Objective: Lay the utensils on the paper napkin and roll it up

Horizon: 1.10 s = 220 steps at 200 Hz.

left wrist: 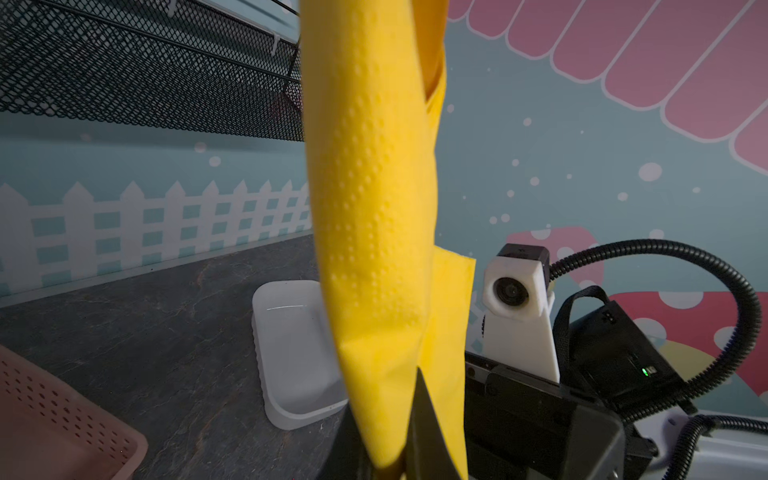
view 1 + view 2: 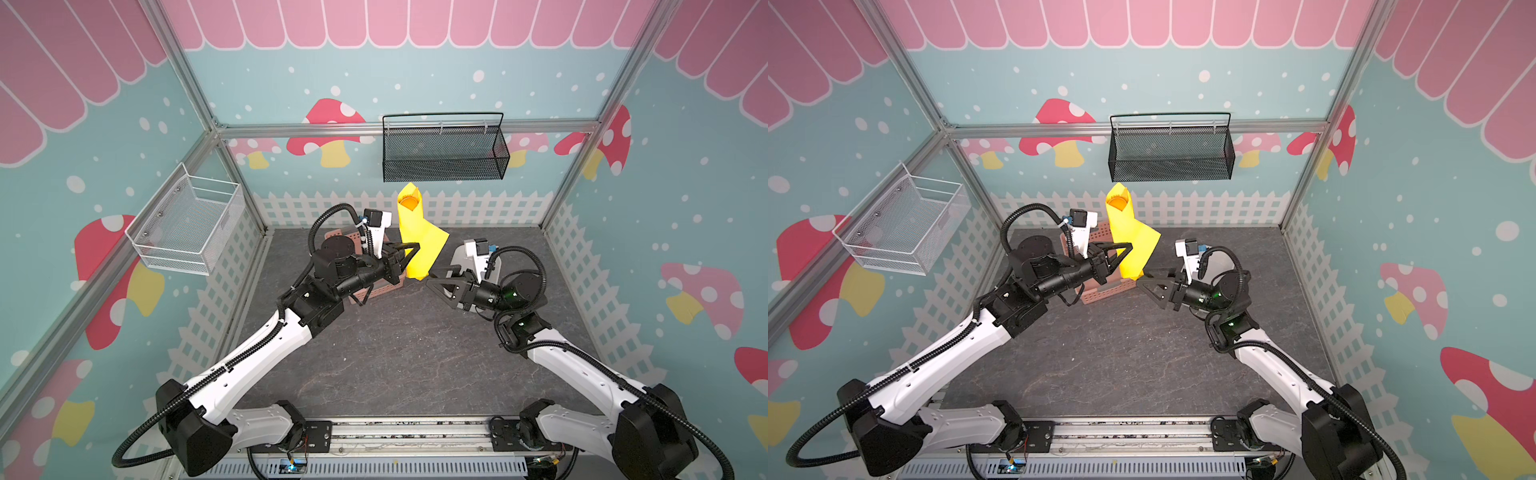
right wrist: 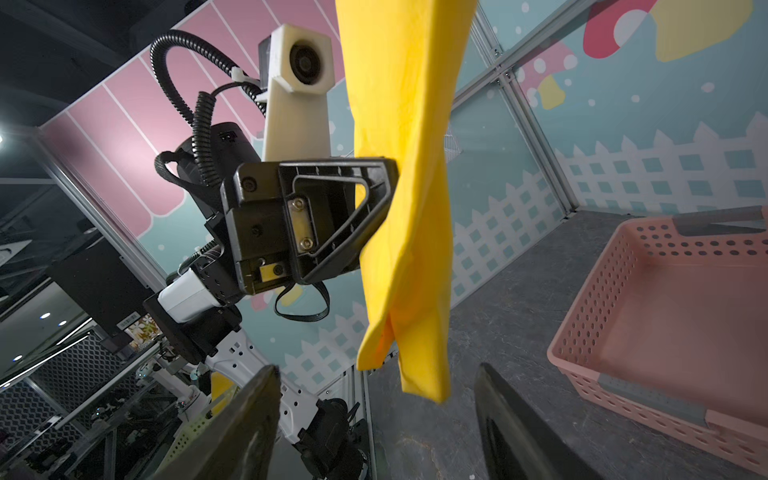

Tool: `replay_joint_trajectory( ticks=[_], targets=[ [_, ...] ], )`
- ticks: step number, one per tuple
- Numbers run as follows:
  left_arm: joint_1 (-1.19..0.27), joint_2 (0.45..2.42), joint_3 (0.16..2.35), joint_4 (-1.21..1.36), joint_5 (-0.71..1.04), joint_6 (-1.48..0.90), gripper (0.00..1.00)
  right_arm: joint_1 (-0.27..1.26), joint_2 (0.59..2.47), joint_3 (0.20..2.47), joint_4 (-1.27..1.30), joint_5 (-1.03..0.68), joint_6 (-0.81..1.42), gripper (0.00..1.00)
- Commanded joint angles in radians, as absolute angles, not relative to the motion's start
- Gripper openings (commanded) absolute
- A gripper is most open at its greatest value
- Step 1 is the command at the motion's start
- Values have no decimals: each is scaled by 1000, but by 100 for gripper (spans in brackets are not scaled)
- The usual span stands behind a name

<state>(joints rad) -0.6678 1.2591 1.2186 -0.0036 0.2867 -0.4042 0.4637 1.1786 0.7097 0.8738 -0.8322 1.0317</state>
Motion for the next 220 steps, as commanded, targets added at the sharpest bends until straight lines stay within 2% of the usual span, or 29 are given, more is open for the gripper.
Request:
replay_joint_trajectory(
  ticks=[1,17,47,184,220],
  targets=[
    [-662,1267,1246,12,271,-390,4,464,1220,739,1010,-854,1125,75],
    [-662,1269,1241,19,265,-395,4,471,1258,750,1043,-851,1159,74],
    [-663,1285,1251,39,271,-416,3,474,1322,775,1101,-870,1193,66],
    [-659,1302,1272,63,274,-438,4,474,1366,784,1162,-891,1208,14],
    [-655,1295,1267,74,279,-462,10,474,1360,788,1171,-896,1207,4]
  ],
)
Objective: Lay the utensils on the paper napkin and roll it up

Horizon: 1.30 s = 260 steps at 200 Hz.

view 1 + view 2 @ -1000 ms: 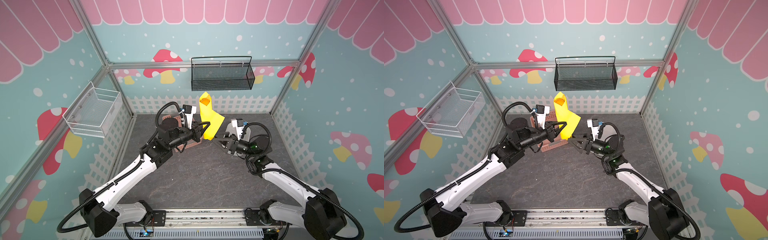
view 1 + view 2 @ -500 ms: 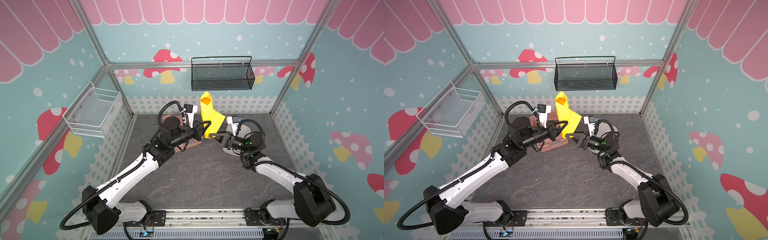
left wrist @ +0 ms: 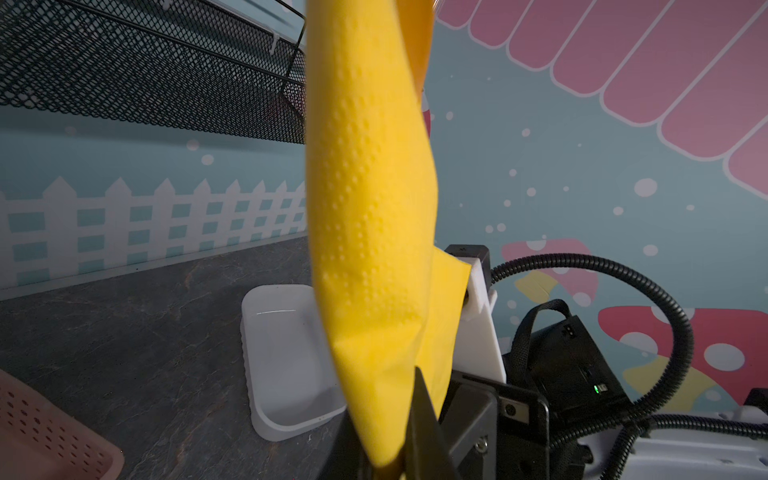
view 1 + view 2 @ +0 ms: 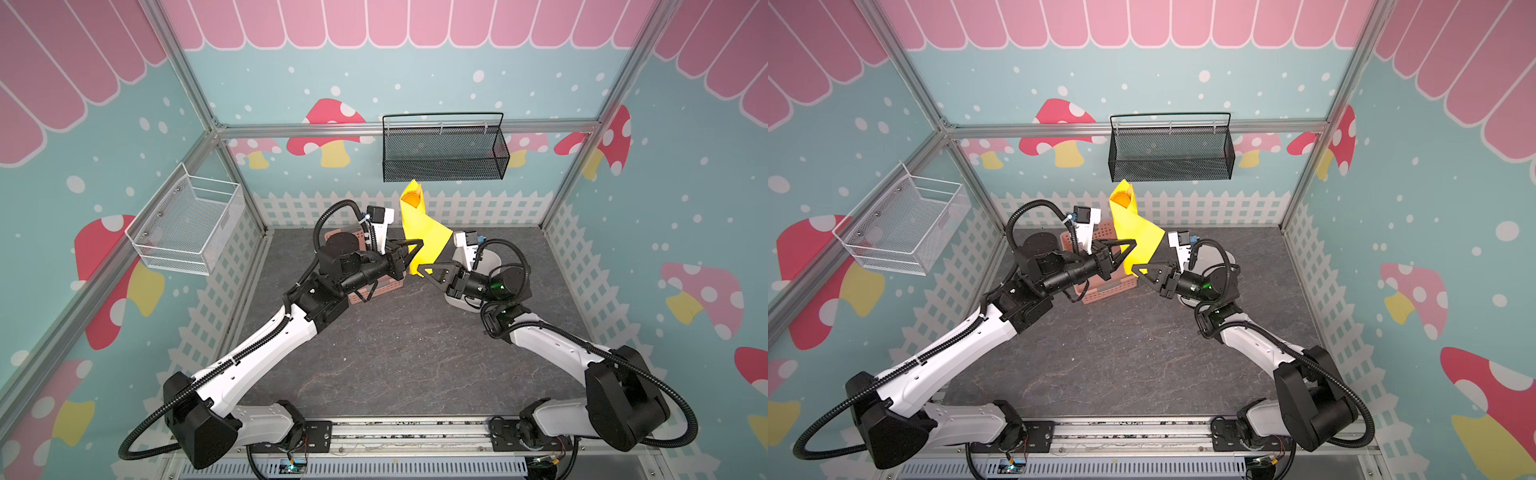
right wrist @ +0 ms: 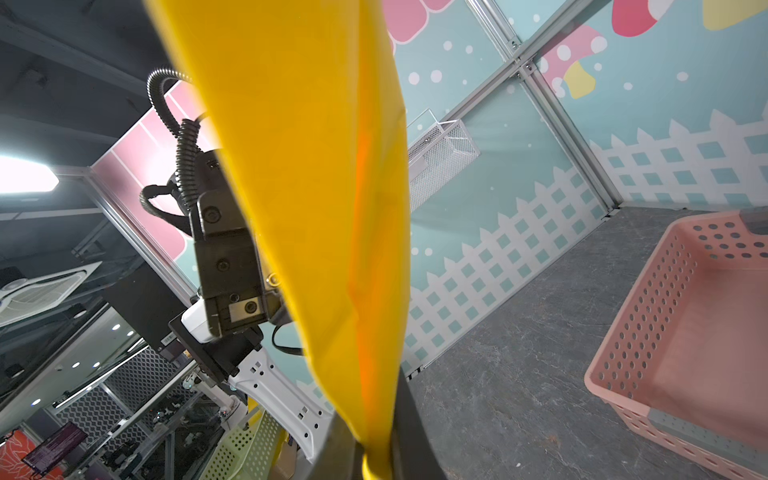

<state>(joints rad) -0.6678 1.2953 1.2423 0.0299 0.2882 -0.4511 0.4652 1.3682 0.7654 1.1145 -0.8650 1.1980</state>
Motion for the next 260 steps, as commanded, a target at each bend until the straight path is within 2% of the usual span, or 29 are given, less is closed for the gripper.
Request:
replay_joint_trajectory(
  ticks=[1,44,90,137,200,236,260],
  targets=[
    [-654,1295,1267,74,280,-462,11,474,1360,788,1172,-896,1207,4],
    [-628,1278,1251,103,318,-500,32,473,1341,795,1171,-898,1187,0],
    [-582,1260,1199,239,477,-565,41,473,1318,798,1173,-917,1175,0],
    [-566,1249,1199,251,614,-538,55,474,1299,835,1173,-928,1170,0],
    [-563,1272,1250,198,725,-497,57,474,1310,869,1268,-987,1234,0],
    [-564,1273,1249,232,735,-511,54,473,1322,872,1285,-1006,1257,0],
    [-563,1273,1246,239,738,-515,48,473,1324,869,1296,-1007,1268,0]
  ],
)
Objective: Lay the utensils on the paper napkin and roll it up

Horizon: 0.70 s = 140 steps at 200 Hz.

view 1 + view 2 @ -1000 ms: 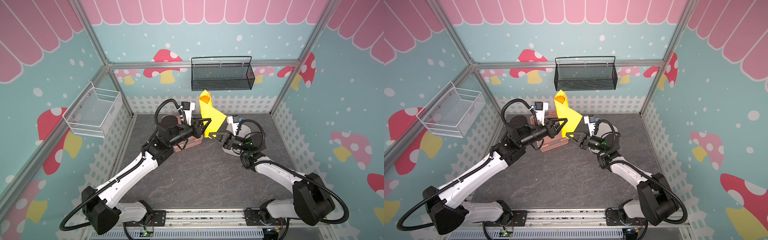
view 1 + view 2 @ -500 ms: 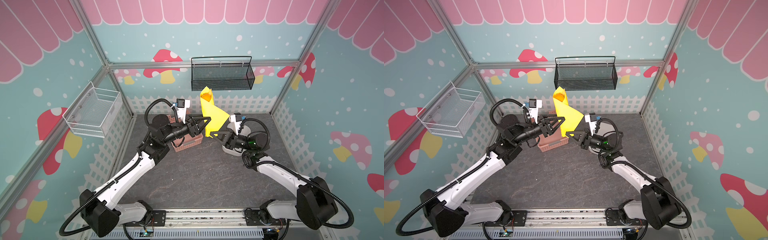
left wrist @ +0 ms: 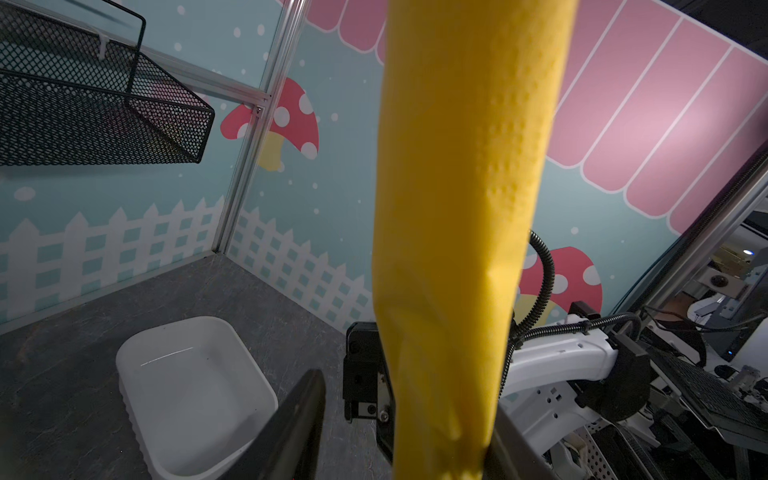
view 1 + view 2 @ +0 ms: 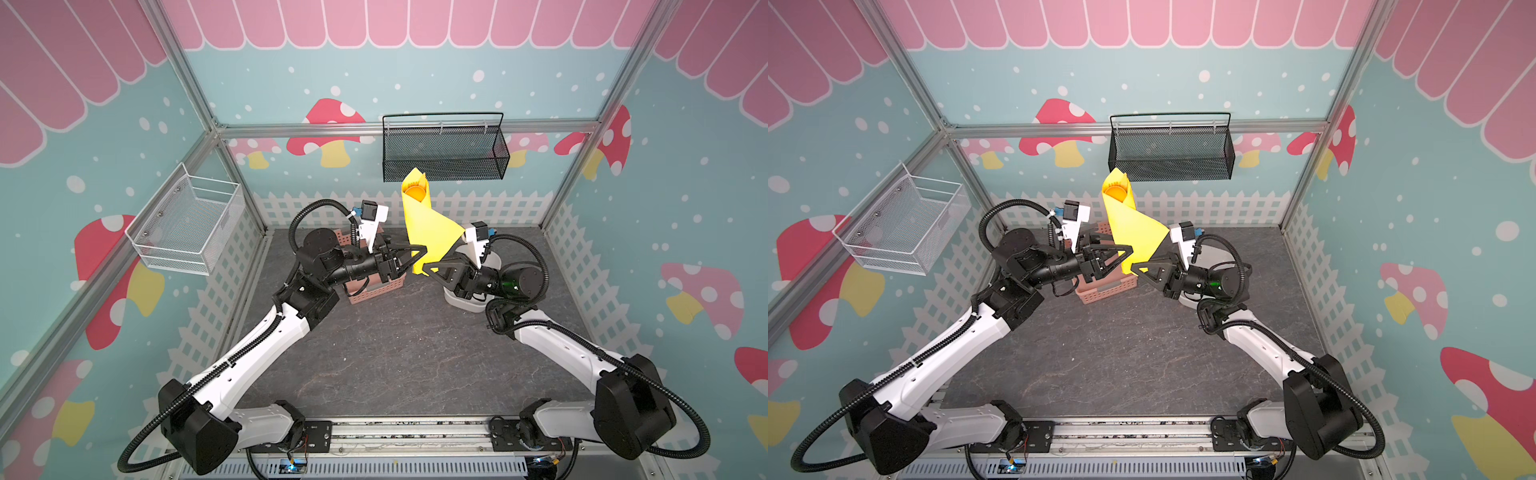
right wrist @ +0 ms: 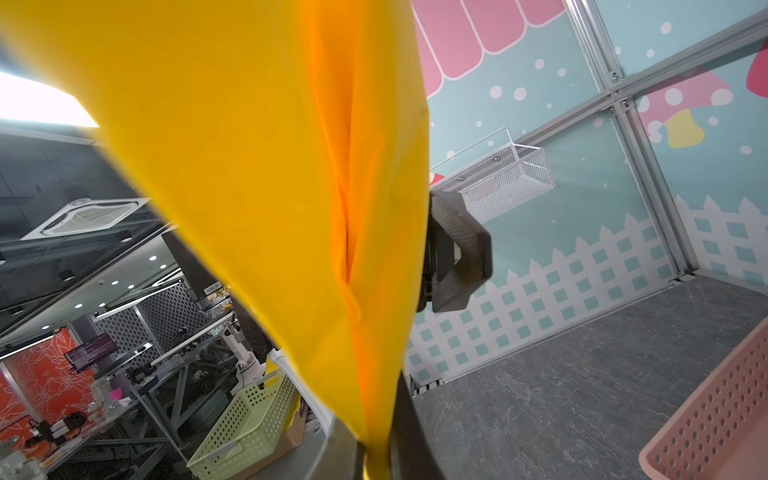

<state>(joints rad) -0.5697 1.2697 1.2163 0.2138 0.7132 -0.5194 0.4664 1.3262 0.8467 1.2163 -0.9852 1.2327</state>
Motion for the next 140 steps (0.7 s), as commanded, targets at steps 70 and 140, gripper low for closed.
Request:
replay_joint_trajectory(
  ticks=[70,140],
  targets=[
    [-563,1272,1239,268,740,-537,29,475,1324,871,1297,-1019,1278,0],
    [-564,1295,1282,230,710,-549,50,475,1326,876,1293,-1023,1271,0]
  ],
)
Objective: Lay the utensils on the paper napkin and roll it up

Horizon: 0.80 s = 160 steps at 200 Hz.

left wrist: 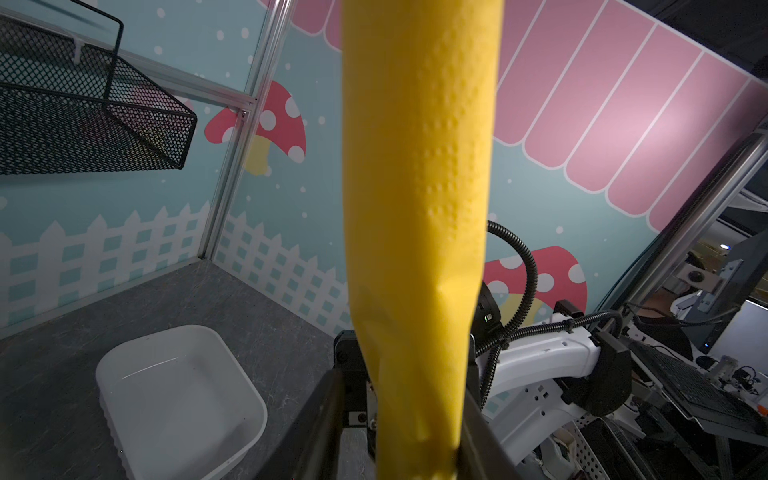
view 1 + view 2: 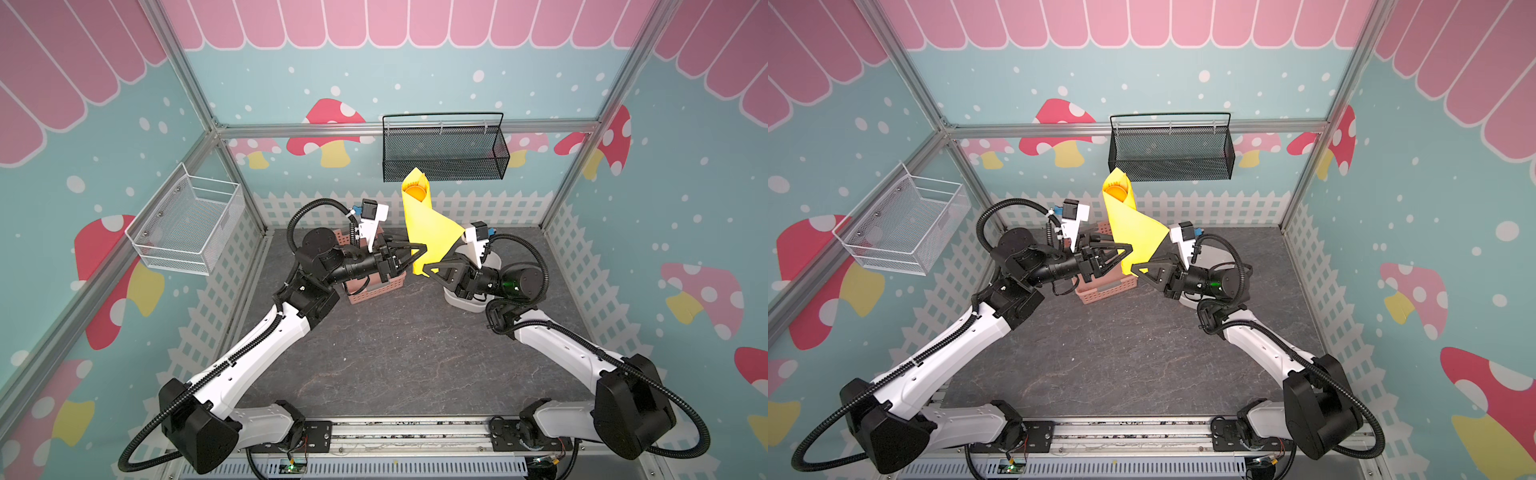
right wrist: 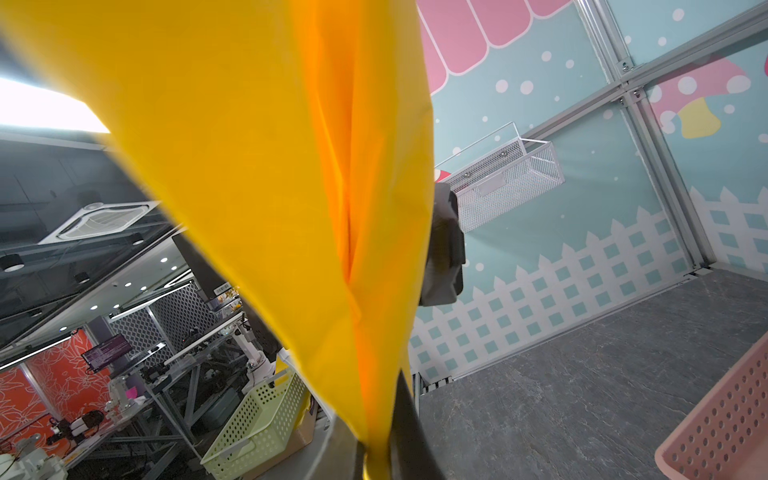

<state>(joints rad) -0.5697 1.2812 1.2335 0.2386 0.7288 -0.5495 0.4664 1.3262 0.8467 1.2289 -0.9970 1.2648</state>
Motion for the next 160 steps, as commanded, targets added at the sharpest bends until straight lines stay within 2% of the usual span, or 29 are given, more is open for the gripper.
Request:
replay_joint_trajectory(
  ticks=[1,85,117,160],
  targets=[
    [-564,1296,1284,228,710,-548,50,475,1326,876,1293,-1023,1271,0],
    [-563,1340,1364,206,752,-520,49,475,1342,878,1295,-1034,1275,0],
    [-564,1354,1380,211,755,-518,44,476,1340,877,1292,-1039,1275,0],
    [-562,1373,1405,210,745,-523,29,475,1344,874,1289,-1039,1280,0]
  ],
)
